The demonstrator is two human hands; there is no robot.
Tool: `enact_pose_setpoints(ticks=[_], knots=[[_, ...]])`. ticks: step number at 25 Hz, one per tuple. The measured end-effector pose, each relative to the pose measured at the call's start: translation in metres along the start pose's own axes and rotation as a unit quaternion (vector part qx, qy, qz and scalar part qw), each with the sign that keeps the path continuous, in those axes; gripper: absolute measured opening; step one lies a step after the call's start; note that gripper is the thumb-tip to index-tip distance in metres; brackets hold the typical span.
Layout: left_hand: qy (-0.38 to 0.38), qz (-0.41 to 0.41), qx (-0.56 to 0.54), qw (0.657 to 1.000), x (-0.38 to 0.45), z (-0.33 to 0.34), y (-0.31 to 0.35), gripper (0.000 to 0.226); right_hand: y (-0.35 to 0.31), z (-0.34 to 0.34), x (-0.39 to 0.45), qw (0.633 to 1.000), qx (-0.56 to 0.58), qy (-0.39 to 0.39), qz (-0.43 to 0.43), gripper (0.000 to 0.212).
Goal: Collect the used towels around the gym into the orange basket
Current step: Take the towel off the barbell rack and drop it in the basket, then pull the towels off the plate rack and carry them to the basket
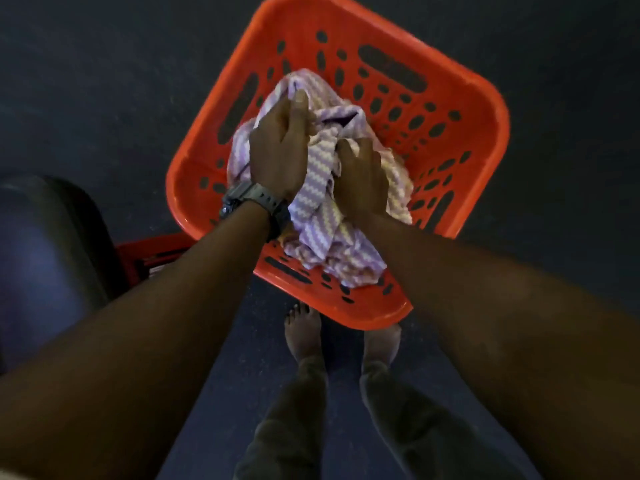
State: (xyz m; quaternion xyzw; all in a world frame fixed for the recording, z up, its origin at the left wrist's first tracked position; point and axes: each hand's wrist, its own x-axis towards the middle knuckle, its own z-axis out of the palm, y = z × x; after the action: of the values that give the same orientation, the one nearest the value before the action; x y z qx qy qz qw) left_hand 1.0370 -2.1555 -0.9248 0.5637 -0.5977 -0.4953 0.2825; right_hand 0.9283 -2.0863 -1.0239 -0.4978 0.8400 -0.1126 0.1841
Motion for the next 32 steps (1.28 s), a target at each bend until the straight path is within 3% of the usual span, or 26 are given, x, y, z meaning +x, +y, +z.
enact_pose_setpoints(ticks=[4,8,10,13,18,24,27,32], knots=[[-0.016,-0.008,0.016,1.000,-0.005,0.000,0.000,0.044,0.000,-0.021,0.004,0.997,0.010,-0.075,0.019,0.061],[-0.015,0.035,0.046,0.998,-0.001,-0.022,0.069,0.045,-0.025,-0.111,-0.001,0.985,0.166,0.010,0.051,0.049],[-0.012,0.084,0.071,0.994,-0.002,-0.037,0.138,0.047,-0.039,-0.176,0.000,0.948,0.301,0.059,0.081,0.024],[-0.020,0.189,0.093,0.977,-0.012,-0.054,0.273,0.052,-0.067,-0.309,-0.001,0.900,0.400,0.130,0.115,0.048],[-0.071,0.272,0.001,0.960,-0.057,-0.059,0.499,0.052,-0.110,-0.547,-0.052,0.826,0.507,0.218,0.119,0.044],[-0.179,0.311,-0.153,0.921,-0.183,-0.070,0.690,0.039,-0.152,-0.755,-0.176,0.799,0.459,0.379,0.093,0.048],[-0.224,0.357,-0.166,0.891,-0.250,-0.079,0.742,0.040,-0.149,-0.810,-0.253,0.795,0.411,0.435,0.098,0.049],[-0.297,0.406,-0.166,0.848,-0.371,-0.069,0.778,0.046,-0.097,-0.854,-0.415,0.730,0.355,0.564,0.150,0.052]])
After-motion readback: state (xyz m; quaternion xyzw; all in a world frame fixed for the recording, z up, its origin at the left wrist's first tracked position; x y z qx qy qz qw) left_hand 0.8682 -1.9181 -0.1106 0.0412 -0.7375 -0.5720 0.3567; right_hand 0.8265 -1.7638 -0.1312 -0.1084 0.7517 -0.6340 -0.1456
